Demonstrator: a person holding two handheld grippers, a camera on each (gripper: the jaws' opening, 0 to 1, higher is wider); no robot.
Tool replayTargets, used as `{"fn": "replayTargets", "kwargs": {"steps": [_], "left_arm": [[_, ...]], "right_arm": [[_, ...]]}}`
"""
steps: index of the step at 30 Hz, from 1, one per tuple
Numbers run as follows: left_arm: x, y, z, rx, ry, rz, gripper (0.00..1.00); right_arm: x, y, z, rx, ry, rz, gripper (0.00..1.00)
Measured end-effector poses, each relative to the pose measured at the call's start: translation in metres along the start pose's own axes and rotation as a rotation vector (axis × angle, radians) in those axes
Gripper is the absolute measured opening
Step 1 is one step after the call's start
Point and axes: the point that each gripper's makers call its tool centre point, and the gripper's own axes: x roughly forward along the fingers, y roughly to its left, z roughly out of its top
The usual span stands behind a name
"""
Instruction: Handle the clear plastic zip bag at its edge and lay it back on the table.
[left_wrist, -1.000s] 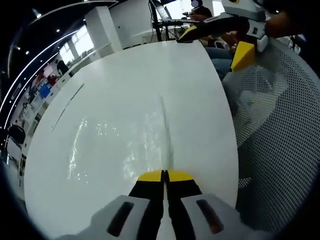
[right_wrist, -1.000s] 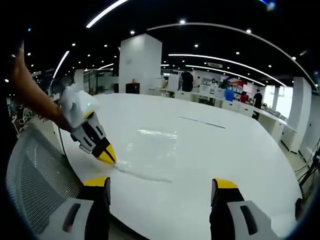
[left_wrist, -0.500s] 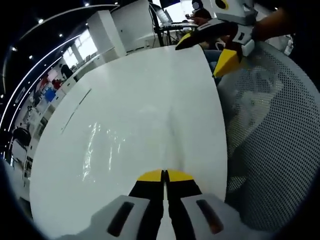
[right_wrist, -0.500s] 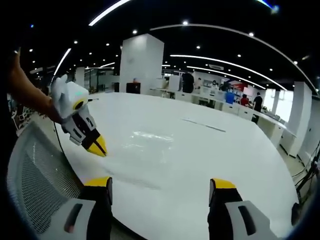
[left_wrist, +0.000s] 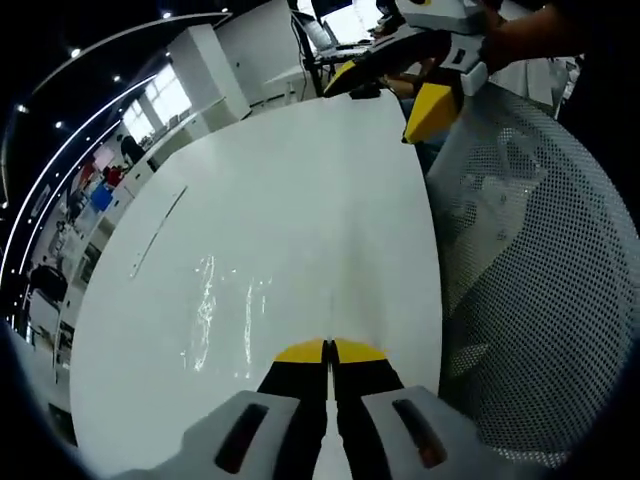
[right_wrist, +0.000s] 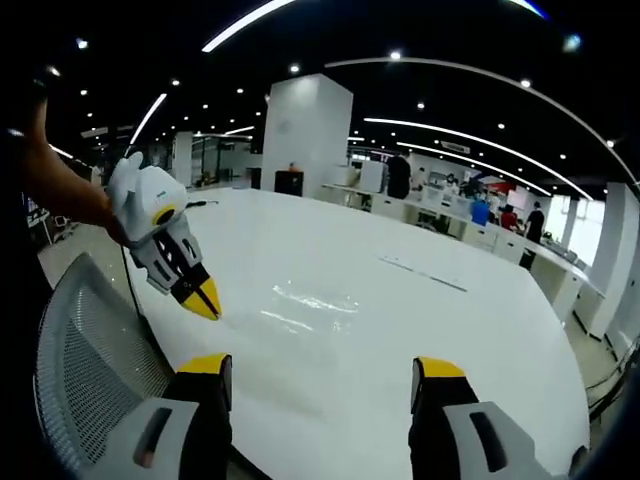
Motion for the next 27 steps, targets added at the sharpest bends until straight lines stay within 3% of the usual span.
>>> {"fn": "replayTargets", "kwargs": {"steps": [12, 27], "left_arm": [[-0.031, 0.010, 0.021, 0.030, -0.027, 0.029, 0.00], [-0.053, 0.018, 0.040, 0.053, -0.053, 0.035, 0.00]], "right_arm": [[0.006, 0.035, 0.037, -0.105, -0.009, 0.132, 0.63], [0.010, 0.058, 0.059, -0.187, -0.005, 0.247, 0.55]]}}
